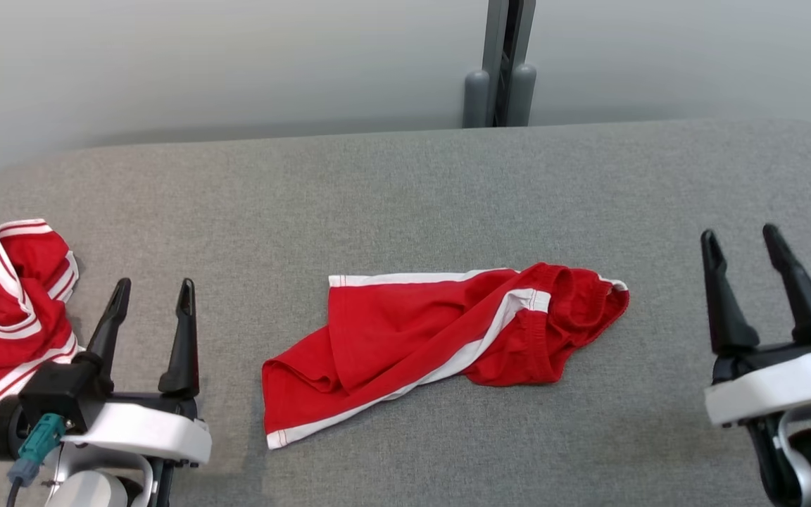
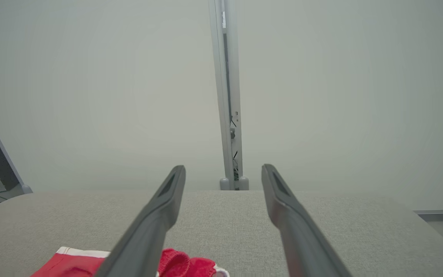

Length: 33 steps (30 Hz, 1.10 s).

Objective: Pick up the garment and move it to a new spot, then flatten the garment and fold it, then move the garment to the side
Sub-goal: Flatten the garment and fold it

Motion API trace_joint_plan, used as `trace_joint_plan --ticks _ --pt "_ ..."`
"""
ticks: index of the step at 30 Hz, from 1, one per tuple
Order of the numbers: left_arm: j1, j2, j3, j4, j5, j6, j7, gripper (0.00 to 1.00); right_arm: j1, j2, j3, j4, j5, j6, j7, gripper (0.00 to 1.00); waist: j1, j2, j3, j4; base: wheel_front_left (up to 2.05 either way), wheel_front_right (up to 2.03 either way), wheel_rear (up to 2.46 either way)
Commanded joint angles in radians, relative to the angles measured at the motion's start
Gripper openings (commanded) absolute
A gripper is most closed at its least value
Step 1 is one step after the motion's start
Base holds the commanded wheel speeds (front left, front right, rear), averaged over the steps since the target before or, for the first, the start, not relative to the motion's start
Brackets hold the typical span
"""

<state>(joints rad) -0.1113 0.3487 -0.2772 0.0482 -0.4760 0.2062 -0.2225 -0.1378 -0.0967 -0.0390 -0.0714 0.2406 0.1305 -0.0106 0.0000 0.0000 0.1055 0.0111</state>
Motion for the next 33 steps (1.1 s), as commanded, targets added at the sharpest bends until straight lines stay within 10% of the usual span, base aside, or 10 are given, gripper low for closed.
trace_joint_plan --ticks 1,33 --pt "0.011 0.007 -0.001 -0.005 0.006 0.008 0.001 1.0 0.019 0.003 0.002 0.009 -0.008 0.0 -0.005 1.0 0.0 0.0 -0.012 0.001 0.0 0.0 0.0" --pt "0.084 0.021 -0.023 -0.032 -0.009 0.047 0.041 1.0 0.098 0.037 0.006 0.073 -0.091 0.0 -0.009 1.0 0.0 0.0 -0.076 -0.007 0.0 0.0 0.0"
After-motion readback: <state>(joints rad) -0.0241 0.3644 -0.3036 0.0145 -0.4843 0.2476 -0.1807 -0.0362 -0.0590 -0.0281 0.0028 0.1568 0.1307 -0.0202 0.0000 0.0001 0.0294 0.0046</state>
